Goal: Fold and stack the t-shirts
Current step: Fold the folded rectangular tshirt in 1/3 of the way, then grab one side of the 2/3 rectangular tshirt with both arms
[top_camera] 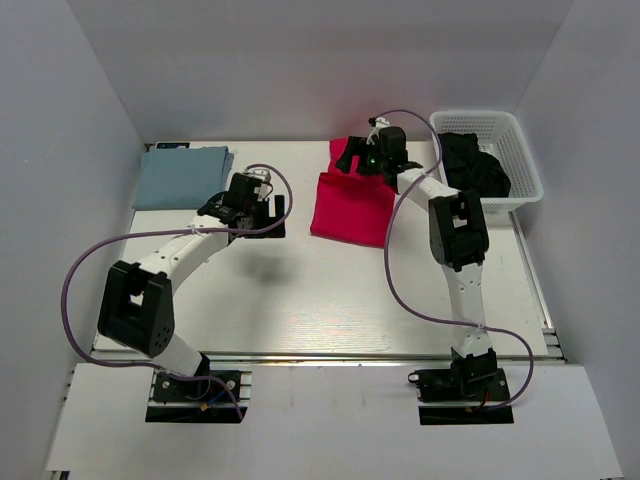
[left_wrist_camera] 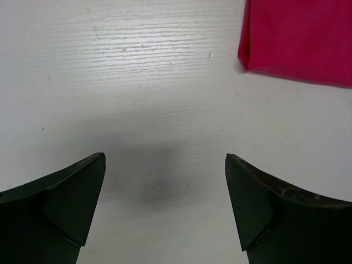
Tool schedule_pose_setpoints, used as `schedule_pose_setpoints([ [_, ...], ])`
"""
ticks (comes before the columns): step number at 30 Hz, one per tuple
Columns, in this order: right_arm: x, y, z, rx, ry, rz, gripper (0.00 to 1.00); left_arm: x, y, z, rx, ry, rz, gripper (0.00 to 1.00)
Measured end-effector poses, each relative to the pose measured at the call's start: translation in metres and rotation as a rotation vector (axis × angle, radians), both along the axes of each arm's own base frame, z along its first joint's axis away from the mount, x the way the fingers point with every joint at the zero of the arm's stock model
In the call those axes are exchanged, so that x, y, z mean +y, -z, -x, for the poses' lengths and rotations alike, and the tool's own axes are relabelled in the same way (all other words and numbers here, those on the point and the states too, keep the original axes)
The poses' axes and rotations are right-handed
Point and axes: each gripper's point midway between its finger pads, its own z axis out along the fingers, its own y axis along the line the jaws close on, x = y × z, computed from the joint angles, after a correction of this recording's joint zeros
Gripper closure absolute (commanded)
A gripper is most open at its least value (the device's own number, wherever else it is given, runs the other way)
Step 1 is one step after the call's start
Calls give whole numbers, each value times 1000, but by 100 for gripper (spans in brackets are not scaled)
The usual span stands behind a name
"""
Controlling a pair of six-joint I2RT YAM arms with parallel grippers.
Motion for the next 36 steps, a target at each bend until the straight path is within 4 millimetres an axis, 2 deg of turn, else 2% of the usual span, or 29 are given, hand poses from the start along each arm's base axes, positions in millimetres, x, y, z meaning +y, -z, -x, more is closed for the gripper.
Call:
schedule_pose_setpoints([
  [4,-9,-15,-12,-25,29,-10,10,-3,2,-1,7,5,-4,0],
  [7,-20,-14,1,4,42,1,10,-13,5,-8,19,31,8,0],
  [9,-32,-14,21,43,55,13,10,-24,9,-17,26,59,32,0],
  [12,-52,-17,63,108,71,28,10,-43,20,-28,41,113,75,2],
  [14,-65,-24,91,134,85,31,10,-57,29,-34,56,154,110,6],
  [19,-93,-28,140,195,115,20,10,-91,46,-52,77,243,196,17],
  [22,-103,-12,159,265,119,2,10,-108,58,-64,86,282,226,20],
  [23,-106,-4,166,298,121,-6,10,-112,63,-65,91,290,232,26],
  [27,-111,28,192,430,118,-35,10,-123,81,-62,124,313,233,36],
  [29,-109,37,201,480,102,-61,10,-127,81,-63,120,319,233,41],
  [31,-105,42,208,518,81,-97,10,-129,83,-62,127,322,230,48],
  [36,-94,42,211,531,33,-162,18,-131,86,-56,143,329,217,65],
])
